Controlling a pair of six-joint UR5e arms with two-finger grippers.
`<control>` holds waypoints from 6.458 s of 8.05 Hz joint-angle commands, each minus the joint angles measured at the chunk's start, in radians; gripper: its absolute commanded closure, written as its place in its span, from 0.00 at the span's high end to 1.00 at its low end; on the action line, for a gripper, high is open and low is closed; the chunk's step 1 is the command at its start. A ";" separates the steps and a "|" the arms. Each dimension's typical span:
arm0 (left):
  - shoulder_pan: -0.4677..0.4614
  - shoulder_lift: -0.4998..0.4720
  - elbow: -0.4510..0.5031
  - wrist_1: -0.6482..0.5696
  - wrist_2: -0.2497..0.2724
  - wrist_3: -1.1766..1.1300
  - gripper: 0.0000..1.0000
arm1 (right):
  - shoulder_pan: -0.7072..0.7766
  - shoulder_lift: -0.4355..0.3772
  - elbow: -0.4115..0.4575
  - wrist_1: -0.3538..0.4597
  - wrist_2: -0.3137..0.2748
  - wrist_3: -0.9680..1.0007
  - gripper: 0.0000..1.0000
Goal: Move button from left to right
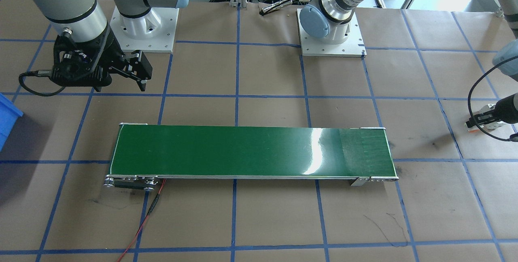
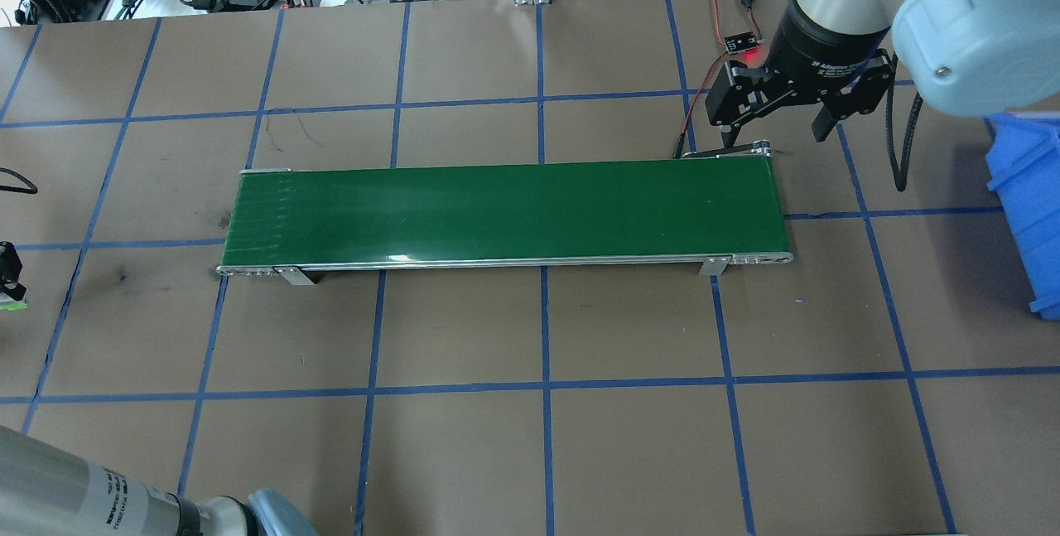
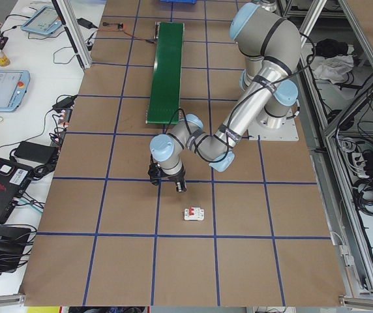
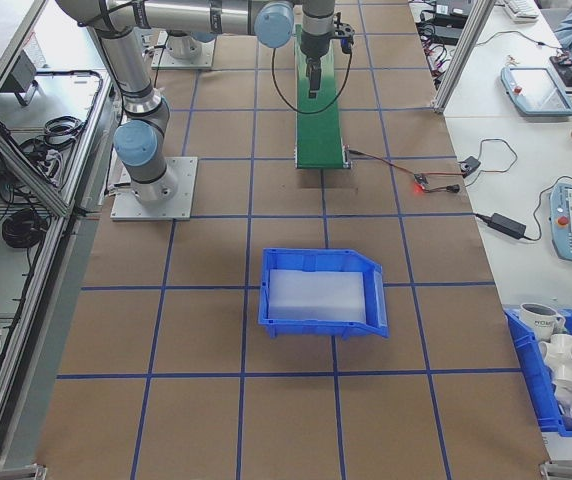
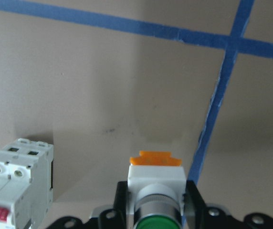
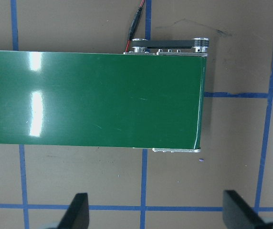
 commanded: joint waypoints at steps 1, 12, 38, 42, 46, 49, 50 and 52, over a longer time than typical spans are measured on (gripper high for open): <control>-0.067 0.133 0.010 -0.051 -0.061 0.001 0.00 | 0.000 0.000 0.000 0.000 0.000 -0.001 1.00; -0.546 0.158 -0.004 -0.111 -0.246 -0.295 0.00 | 0.000 -0.001 0.002 0.000 -0.001 0.001 1.00; -0.715 0.456 -0.056 -0.264 -0.154 -0.551 1.00 | -0.004 0.016 0.000 -0.025 0.003 0.009 1.00; -0.715 0.464 -0.067 -0.269 -0.151 -0.551 1.00 | -0.004 0.065 0.003 -0.070 0.064 0.013 1.00; -0.712 0.458 -0.064 -0.267 -0.152 -0.551 1.00 | -0.004 0.112 0.116 -0.261 0.119 0.009 1.00; -0.712 0.464 -0.068 -0.266 -0.149 -0.551 1.00 | -0.004 0.207 0.127 -0.359 0.160 -0.001 1.00; -0.712 0.462 -0.070 -0.258 -0.149 -0.551 1.00 | -0.004 0.209 0.130 -0.360 0.195 0.003 1.00; -0.713 0.464 -0.070 -0.254 -0.149 -0.553 1.00 | -0.004 0.209 0.132 -0.360 0.250 0.029 1.00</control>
